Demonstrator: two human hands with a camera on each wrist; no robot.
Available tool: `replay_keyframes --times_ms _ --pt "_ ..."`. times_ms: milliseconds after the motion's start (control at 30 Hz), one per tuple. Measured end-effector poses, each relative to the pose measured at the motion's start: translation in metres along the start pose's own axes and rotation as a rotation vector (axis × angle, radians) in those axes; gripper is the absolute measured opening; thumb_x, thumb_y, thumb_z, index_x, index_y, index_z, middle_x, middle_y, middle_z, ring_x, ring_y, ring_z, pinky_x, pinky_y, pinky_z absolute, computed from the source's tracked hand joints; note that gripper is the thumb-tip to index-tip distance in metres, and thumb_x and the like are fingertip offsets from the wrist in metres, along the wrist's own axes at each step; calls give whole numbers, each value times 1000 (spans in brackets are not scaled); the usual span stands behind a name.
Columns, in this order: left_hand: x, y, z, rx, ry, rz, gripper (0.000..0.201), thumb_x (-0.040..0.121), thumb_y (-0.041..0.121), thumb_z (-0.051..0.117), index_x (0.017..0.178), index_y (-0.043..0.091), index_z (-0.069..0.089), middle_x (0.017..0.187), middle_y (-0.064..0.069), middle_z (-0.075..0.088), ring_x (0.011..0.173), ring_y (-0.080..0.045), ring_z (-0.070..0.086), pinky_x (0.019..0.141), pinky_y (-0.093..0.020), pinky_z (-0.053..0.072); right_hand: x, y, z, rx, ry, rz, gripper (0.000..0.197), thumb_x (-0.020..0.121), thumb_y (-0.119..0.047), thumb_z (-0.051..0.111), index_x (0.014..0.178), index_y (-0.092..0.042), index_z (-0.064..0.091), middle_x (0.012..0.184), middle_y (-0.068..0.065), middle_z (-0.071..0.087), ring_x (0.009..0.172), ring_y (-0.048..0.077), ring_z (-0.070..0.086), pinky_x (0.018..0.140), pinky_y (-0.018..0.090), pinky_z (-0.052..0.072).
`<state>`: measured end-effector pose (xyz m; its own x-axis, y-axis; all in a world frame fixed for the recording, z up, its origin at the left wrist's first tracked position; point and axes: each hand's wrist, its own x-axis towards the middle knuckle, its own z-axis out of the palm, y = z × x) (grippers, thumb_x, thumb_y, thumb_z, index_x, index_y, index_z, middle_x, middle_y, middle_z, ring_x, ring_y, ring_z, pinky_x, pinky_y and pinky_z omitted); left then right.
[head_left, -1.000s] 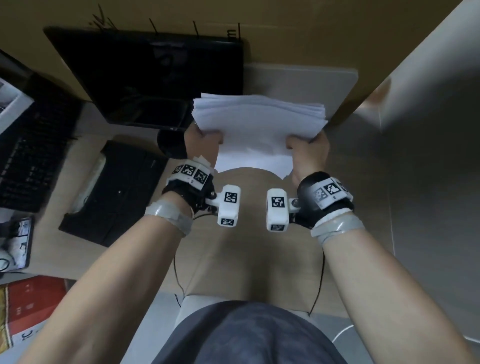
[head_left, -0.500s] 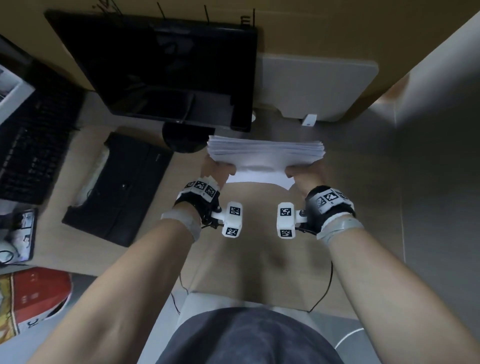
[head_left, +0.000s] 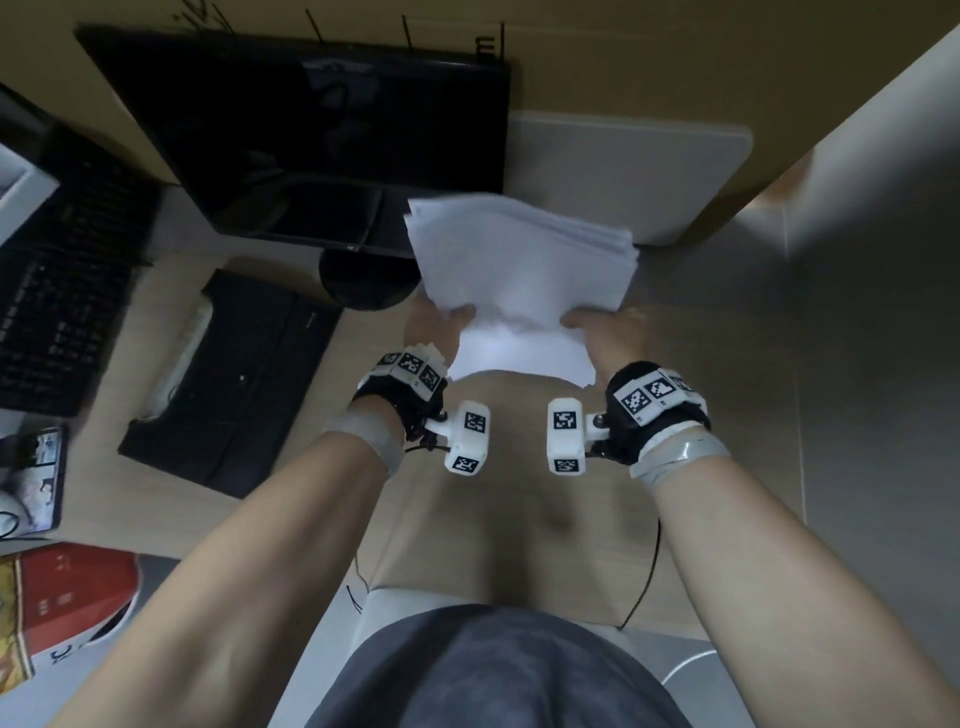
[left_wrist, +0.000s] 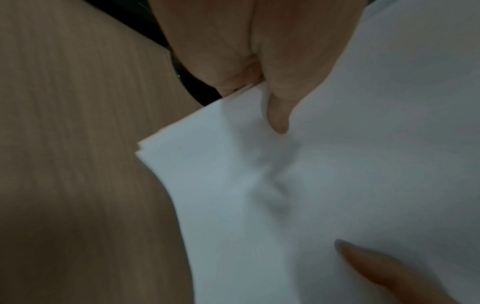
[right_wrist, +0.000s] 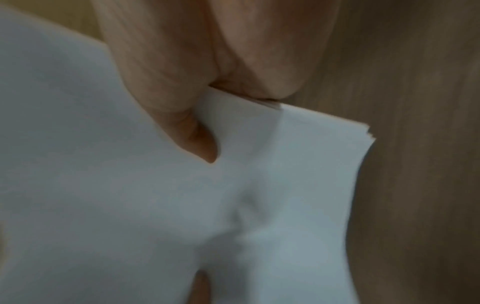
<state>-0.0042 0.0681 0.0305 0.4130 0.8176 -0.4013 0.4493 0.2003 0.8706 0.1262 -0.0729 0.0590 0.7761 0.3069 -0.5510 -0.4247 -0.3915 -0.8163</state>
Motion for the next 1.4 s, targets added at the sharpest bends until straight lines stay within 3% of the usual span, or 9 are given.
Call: replay_keyframes --times_ms 167,367,467,600,733,867,1000,1233,1400 --pt "-15 37 3 -191 49 167 43 81 5 70 121 8 54 116 -9 66 103 -20 64 86 -29 52 -19 -38 -10 270 64 -151 23 69 15 65 65 -8 64 59 -5 66 57 10 63 56 18 48" --pt "-19 13 13 -60 159 89 37 71 -9 58 108 -7 53 77 2 56 66 -10 54 52 -8 42 -12 1 -27 65 15 -119 19 77 5 67 78 -14 63 70 -6 64 61 6 62 51 14 48" --pt "-13 -1 15 97 102 8 27 76 -10 56 97 6 51 73 8 51 66 -6 51 48 -4 38 -3 20 -34 -151 -55 -23 15 76 -4 69 86 -14 65 77 -1 64 69 17 62 55 21 48" --pt "-5 -5 15 228 74 -55 23 81 -1 62 88 14 46 68 8 43 69 -14 45 65 -19 42 0 18 -36 -151 -87 -42 16 75 0 70 85 -11 70 78 0 69 69 15 64 63 24 51" --pt "-5 4 19 174 100 -44 33 76 -8 58 65 18 40 61 5 39 55 -11 38 49 -13 37 -1 11 -28 -68 -26 -8 18 74 5 66 87 -7 68 70 -1 65 57 11 60 47 14 45" --pt "-11 31 18 -35 166 48 22 69 -10 55 72 11 49 67 3 52 59 -6 47 57 -23 41 -9 -13 -20 67 58 -87 20 68 10 63 62 -8 56 65 2 59 55 14 55 51 20 44" --pt "-18 57 10 -168 170 221 27 66 -13 57 77 11 57 70 3 60 60 -2 54 53 -16 44 -15 -36 -25 229 90 -262 31 69 17 59 71 -13 59 64 -9 63 55 0 61 53 14 47" --pt "-11 13 8 79 69 12 24 80 -6 59 92 4 42 74 2 47 62 -5 45 47 -5 37 -2 15 -21 -91 10 -35 14 76 -2 66 90 -1 68 73 -1 65 61 11 60 45 12 44" --pt "-10 13 14 86 39 -2 25 75 1 57 71 13 36 67 -1 40 59 -15 41 61 -29 38 -2 17 -19 -74 15 -5 11 76 2 65 84 -6 65 65 -3 60 57 11 56 49 15 44"
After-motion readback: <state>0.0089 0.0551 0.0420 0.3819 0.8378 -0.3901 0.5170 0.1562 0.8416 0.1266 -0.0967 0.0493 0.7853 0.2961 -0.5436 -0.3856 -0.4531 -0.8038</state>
